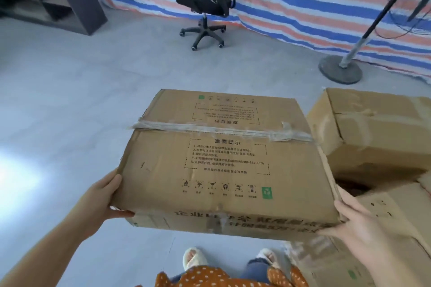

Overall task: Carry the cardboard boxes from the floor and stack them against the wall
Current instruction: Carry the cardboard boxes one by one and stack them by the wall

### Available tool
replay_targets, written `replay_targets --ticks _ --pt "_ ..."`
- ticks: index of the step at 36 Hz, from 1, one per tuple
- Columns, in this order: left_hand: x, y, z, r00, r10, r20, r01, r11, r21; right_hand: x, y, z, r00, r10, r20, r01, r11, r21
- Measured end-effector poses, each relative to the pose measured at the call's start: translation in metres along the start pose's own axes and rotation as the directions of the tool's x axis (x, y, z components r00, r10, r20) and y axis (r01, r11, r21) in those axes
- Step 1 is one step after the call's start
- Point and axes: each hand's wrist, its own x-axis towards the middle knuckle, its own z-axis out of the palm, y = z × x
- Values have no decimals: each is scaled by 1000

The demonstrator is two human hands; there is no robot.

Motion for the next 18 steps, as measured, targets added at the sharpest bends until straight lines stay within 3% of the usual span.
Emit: replay_targets --ticks 6,11,18 --pt "-2 -9 -83 988 -22 -154 2 992 -127 22 -5 106 979 61 195 -34 990 -139" --pt "1 -20 -128 959 -58 -276 -10 971 -238 58 -13 190 946 15 324 62 972 -226" --pt "25 -16 -178 895 -116 -431 -55 929 -366 129 -17 311 856 98 507 131 908 -397"
